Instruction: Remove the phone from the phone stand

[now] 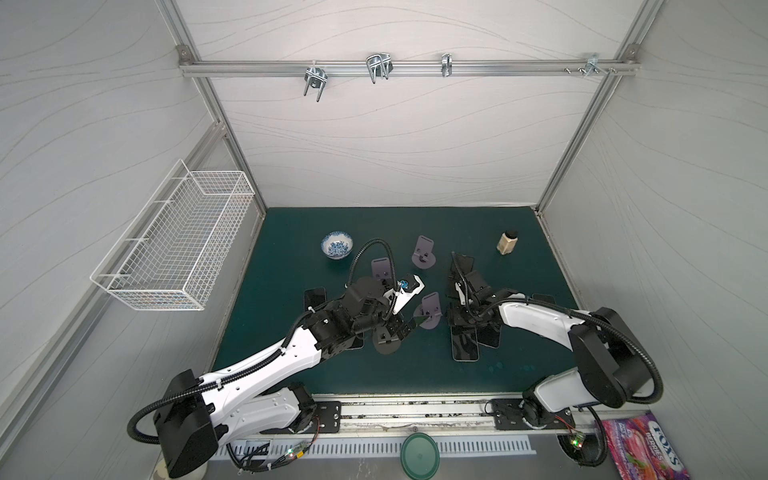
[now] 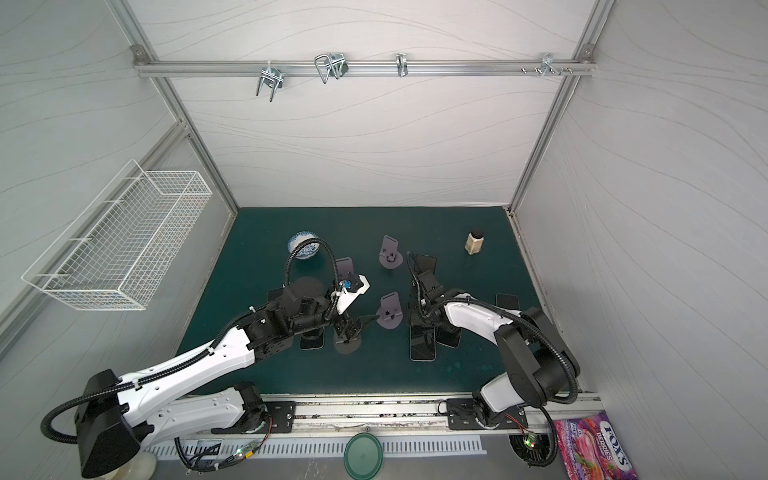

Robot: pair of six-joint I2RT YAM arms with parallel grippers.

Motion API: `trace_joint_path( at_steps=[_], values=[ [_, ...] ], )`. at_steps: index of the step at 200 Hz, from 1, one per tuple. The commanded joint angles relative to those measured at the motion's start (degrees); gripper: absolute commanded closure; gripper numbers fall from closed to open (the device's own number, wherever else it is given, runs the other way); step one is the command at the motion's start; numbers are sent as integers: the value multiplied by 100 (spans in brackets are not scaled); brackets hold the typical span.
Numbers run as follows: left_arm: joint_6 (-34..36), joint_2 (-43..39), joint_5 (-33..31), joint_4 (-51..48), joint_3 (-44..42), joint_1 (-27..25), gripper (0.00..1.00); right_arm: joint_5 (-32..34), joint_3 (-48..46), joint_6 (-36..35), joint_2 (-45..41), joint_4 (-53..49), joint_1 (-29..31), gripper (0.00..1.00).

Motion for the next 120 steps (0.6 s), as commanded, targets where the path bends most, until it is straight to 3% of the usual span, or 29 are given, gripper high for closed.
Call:
trace_joint_path(
  at_steps=[1,120],
  values=[
    [101,-10,-2,196,2,-23,6,-238,-103,168,-40,-15,53,55],
    [5,167,185,198,47,-25,6,-156,-147,193,355,133,40,53]
  ],
)
